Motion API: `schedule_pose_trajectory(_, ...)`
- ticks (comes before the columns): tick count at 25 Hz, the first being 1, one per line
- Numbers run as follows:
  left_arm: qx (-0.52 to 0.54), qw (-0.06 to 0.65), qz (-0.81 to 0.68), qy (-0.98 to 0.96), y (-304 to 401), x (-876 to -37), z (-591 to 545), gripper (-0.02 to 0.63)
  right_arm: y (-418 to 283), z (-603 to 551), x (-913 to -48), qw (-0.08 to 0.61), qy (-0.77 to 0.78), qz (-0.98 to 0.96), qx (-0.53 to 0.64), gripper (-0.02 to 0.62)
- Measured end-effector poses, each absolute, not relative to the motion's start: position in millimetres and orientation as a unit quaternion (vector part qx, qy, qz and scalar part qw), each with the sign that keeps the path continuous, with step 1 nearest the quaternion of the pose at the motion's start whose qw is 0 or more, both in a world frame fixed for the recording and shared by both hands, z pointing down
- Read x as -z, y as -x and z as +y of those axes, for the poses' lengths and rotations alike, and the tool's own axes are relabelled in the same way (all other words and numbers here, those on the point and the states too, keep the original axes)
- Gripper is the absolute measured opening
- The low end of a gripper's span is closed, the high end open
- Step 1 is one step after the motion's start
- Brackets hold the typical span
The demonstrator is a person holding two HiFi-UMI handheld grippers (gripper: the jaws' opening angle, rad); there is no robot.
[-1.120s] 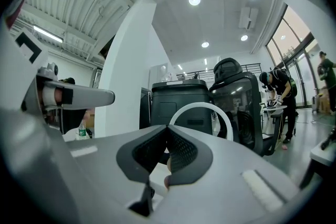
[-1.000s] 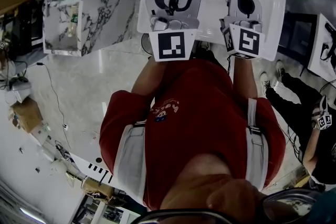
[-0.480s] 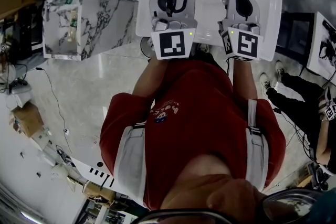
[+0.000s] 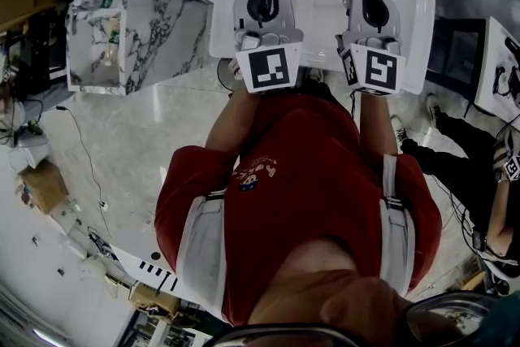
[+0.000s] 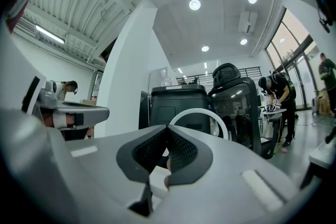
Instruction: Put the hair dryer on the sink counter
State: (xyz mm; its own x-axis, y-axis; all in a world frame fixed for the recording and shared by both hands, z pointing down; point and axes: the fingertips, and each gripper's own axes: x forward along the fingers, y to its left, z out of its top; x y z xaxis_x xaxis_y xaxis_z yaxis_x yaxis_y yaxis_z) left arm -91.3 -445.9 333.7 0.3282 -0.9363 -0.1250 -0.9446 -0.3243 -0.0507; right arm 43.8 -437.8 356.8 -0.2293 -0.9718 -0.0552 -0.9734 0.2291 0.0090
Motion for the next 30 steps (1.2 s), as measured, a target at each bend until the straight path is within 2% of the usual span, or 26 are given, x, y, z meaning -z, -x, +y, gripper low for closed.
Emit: schedule_pose_trajectory(30, -0.031, 0.053, 0.579, 0.813, 93.2, -342.9, -448.3, 0.003, -40.5, -438.4, -363.3, -0.01, 0.613, 0.789, -0.03, 0.0)
